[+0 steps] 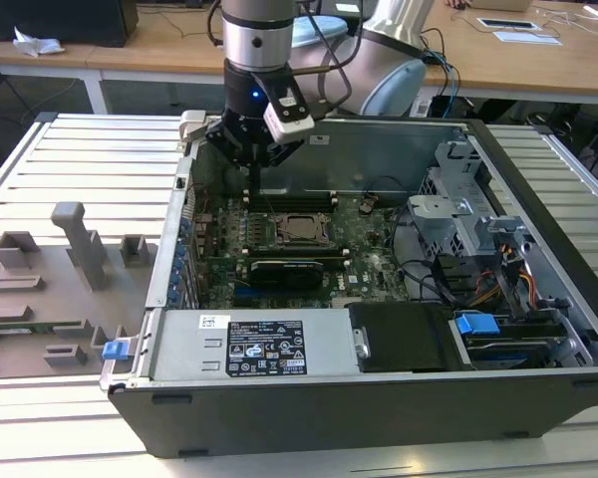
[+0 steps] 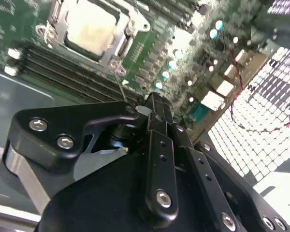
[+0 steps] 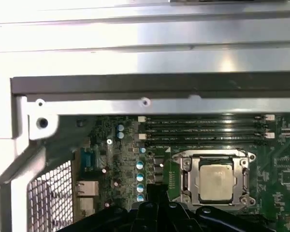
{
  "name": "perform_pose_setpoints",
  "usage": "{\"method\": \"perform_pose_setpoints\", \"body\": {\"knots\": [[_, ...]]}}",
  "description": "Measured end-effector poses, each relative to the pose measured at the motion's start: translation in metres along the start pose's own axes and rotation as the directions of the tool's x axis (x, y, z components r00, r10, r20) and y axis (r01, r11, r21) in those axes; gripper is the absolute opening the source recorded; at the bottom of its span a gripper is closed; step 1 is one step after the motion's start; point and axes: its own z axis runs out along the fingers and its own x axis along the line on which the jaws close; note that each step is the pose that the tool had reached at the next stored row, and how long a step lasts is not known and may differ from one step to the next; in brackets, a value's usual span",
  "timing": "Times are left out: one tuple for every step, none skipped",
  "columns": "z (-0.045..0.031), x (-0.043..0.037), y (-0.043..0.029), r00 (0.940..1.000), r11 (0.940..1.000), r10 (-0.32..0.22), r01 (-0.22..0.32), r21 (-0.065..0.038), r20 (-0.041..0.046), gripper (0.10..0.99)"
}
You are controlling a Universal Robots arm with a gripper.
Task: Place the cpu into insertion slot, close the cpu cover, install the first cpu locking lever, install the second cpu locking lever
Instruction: 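Install the first cpu locking lever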
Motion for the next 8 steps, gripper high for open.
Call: {"method": "perform_pose_setpoints", "body": {"knots": [[0.0028,0.0038,0.0050,1.0000,1.0000,0.000,0.000,0.000,0.0000,0.110],[0.0052,0.0049,0.0078,1.0000,1.0000,0.000,0.000,0.000,0.0001,0.110],[0.0087,0.0051,0.0124,1.0000,1.0000,0.000,0.000,0.000,0.0000,0.110],[0.0100,0.0051,0.0148,1.0000,1.0000,0.000,0.000,0.000,0.0001,0.110],[0.0107,0.0051,0.0167,1.0000,1.0000,0.000,0.000,-0.001,-0.0001,0.110],[0.0112,0.0042,0.0175,1.0000,1.0000,0.000,0.000,0.000,0.0000,0.110],[0.0113,0.0028,0.0176,1.0000,1.0000,0.000,0.000,0.000,0.0001,0.110],[0.0115,-0.0003,0.0178,1.0000,1.0000,0.000,0.000,0.000,0.0000,0.110]]}}
